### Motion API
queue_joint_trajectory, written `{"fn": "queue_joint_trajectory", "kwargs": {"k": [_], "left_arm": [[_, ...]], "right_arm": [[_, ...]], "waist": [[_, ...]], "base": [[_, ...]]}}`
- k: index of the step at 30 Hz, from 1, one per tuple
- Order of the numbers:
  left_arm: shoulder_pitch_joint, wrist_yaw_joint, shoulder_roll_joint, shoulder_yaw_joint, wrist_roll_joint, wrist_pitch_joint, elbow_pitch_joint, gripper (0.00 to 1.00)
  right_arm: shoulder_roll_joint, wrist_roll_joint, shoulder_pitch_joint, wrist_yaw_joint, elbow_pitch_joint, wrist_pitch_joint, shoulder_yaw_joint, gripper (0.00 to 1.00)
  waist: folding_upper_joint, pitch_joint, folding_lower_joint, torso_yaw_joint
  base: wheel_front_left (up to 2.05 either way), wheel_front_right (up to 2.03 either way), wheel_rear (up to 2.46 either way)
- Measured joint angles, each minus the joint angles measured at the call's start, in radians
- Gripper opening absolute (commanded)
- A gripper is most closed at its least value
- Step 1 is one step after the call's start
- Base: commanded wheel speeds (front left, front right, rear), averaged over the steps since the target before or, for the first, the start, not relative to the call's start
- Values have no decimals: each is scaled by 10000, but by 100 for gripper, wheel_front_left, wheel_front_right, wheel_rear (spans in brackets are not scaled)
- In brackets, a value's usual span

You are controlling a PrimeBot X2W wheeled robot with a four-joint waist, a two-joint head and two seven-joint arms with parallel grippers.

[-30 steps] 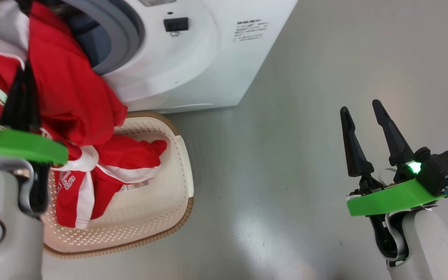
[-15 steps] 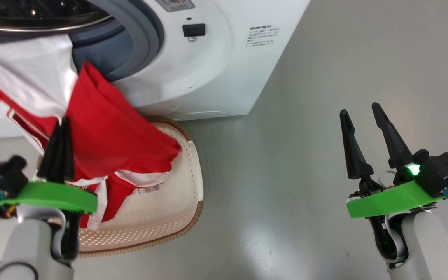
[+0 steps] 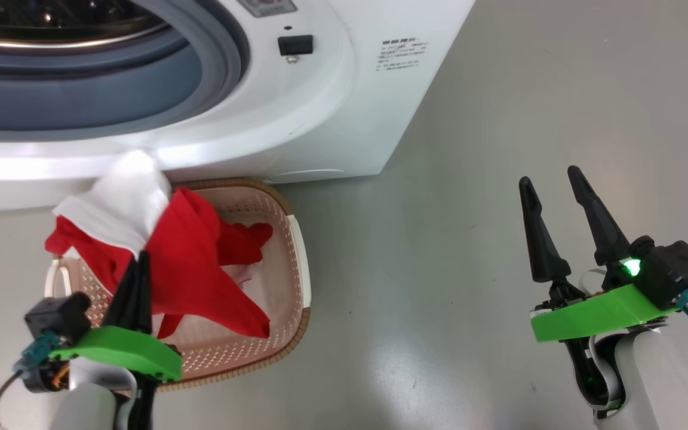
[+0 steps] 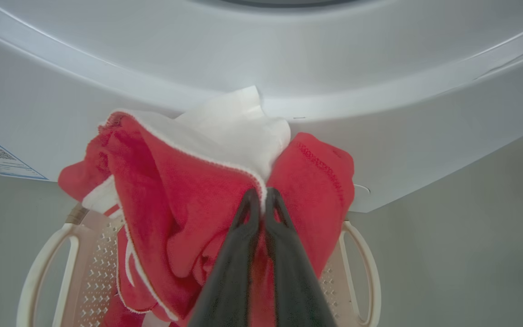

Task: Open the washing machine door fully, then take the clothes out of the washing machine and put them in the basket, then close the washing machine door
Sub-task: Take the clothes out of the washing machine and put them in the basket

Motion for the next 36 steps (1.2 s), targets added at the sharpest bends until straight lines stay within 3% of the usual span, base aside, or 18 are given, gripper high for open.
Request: {"fn": "queue_joint_trajectory", "kwargs": {"k": [9,11,13,15,17,19,36], "left_arm": [[-441,0,-63,-265,-73,2,1068,0],[-591,0,-52,-339,-73,2,1337,22],[-702,0,-27,-339,-88,2,1511,29],[-772,0,-4,-341,-90,2,1628,49],[-872,0,44,-341,-90,2,1756,82],[-961,0,82,-324,-90,2,1848,100],[-1000,0,77,111,-23,2,1693,100]], "right_arm": [[0,-15,-3,0,-8,0,33,100],[0,-15,-3,0,-8,0,36,100],[0,-15,-3,0,-17,0,40,100],[0,-15,-3,0,-23,0,40,100],[0,-15,-3,0,-38,0,36,100],[0,-15,-4,0,-48,0,36,100],[0,-82,-6,0,58,0,0,100]], "waist": [[0,168,0,-82],[0,204,0,-114],[0,242,0,-148],[-1,263,0,-166],[0,314,0,-194],[0,366,0,-216],[0,-86,0,-184]], "base": [[0,0,0],[0,0,0],[0,0,0],[0,0,0],[0,0,0],[0,0,0],[0,0,0]]}}
